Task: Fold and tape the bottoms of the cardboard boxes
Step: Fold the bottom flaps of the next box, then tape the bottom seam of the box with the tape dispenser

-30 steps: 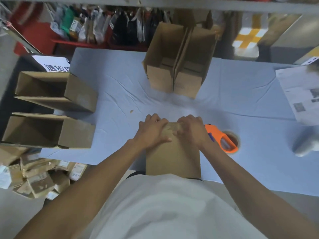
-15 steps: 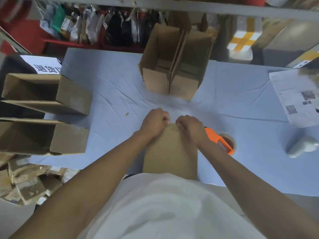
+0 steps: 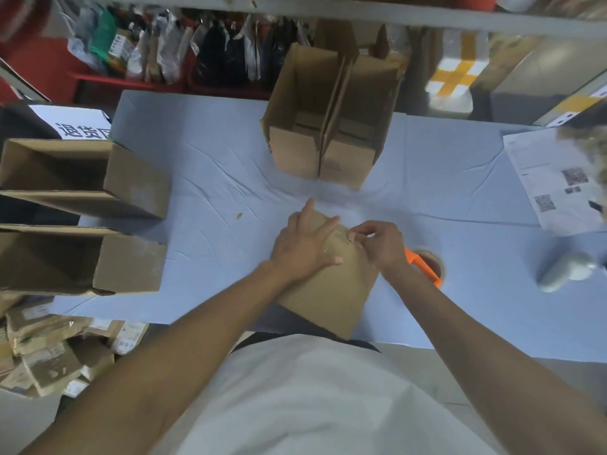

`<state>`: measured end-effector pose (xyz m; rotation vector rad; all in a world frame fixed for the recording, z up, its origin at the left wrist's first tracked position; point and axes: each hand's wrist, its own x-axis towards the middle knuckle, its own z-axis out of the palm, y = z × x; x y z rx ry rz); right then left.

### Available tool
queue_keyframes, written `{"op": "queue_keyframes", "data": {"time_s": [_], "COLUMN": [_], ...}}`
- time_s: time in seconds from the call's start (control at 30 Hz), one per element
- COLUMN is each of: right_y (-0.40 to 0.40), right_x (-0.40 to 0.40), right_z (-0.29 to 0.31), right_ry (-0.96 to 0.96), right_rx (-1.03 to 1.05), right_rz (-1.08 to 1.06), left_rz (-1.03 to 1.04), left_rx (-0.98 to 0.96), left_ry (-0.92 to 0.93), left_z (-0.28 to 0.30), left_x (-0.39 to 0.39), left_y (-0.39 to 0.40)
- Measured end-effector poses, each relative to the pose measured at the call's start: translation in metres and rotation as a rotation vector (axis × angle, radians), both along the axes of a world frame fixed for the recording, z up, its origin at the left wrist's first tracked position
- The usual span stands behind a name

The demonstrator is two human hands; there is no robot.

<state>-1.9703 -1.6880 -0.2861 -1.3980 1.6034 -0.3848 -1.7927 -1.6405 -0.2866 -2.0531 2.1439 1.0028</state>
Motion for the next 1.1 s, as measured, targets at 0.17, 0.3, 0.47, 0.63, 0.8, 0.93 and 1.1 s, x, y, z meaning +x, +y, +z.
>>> {"op": "queue_keyframes", "data": {"time_s": [0.17,0.3,0.47,0.63,0.8,0.93,1.1], "right_y": [0.046,0.047,0.044,0.048,0.031,0.026,0.026], "right_x": [-0.002,-0.015,-0.074,-0.082,-0.086,-0.087,-0.092], "right_z": [-0.005,-0.008,-0.015,-0.021,0.004,0.025,0.038], "right_ry": [0.133,0.234,0.78,0.578,0.489,0.408,0.424], "right_rx": [-0.129,-0.137,-0.196,-0.207,-0.261,-0.201,-0.296], "right_rz": [-0.054,0.11,0.171,0.287,0.329,0.368,0.504], "left_rz": [-0.142,0.052,-0.14,-0.216,-0.066,0.067,0.222], "left_rx": [-0.003,-0.146,-0.203,-0.225,-0.355,-0.214,0.02], "left_ry": [-0.131,-0.085,-0.021,-0.027,0.131,0.283,0.462], "left_z": [0.008,-0.007,-0.009,-0.009,-0.006,-0.003,0.024], "left_x": [-0.014,-0.048,-0.025,-0.017,-0.019,-0.026,-0.027], "left_y": [-0.022,0.006,-0.006,-0.011,-0.003,0.002,-0.014]}}
